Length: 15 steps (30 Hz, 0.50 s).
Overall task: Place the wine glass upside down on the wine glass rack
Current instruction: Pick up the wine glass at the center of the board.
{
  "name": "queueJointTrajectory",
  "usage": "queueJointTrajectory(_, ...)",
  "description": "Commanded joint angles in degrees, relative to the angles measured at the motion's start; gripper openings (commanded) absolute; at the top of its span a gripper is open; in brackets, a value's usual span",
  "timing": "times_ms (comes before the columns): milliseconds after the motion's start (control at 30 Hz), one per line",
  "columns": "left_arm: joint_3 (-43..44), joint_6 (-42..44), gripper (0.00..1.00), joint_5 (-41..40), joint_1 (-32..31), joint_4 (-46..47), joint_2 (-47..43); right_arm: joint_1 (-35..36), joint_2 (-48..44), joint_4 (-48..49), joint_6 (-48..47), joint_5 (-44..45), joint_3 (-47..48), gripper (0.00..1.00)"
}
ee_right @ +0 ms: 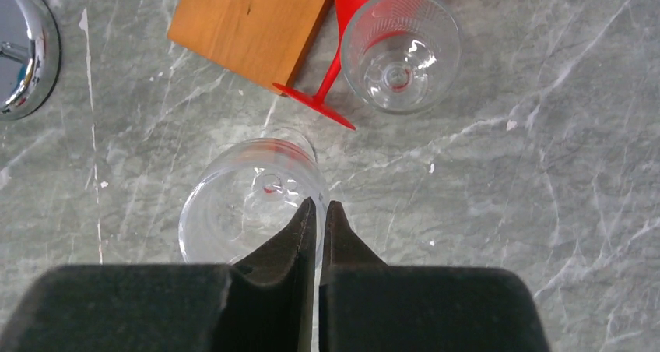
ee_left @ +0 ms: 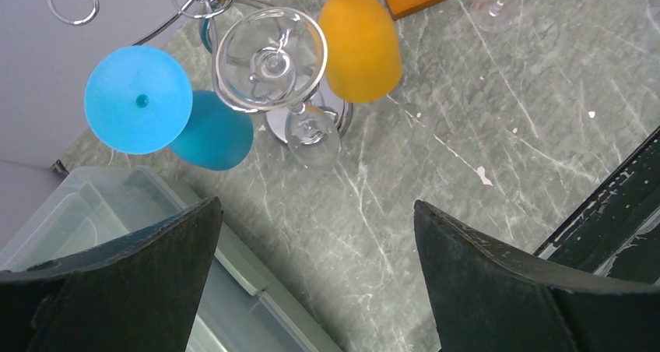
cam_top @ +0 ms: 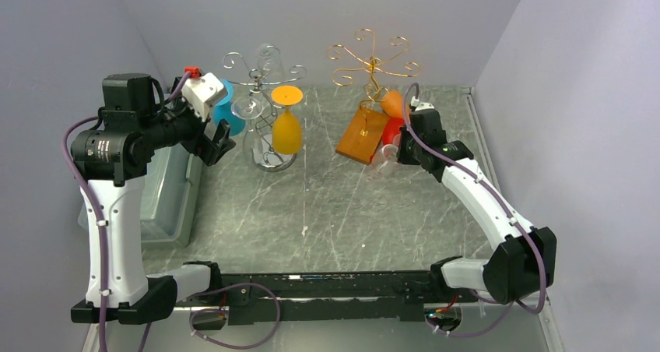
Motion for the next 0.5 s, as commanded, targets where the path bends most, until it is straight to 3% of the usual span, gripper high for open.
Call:
queueJointTrajectory(0, -0.28, -1.21, 0.99, 5.64, -0.14, 2.71, -1.15, -0.27, -3.77, -0.92, -0.50, -1.86, 2.58, 0.00)
queueJointTrajectory(267, -0.33, -5.21, 0.99, 12.85, -0.21, 7.63, -1.55, -0.35, -12.88, -5.64, -1.20, -10.87, 8.57, 0.00)
queueJointTrajectory(467, -1.69, -11.07, 0.99, 21.69, -0.14, 13.56, -2.11, -0.50, -19.79, 0.53, 0.49, -23.69, 11.84, 0.00)
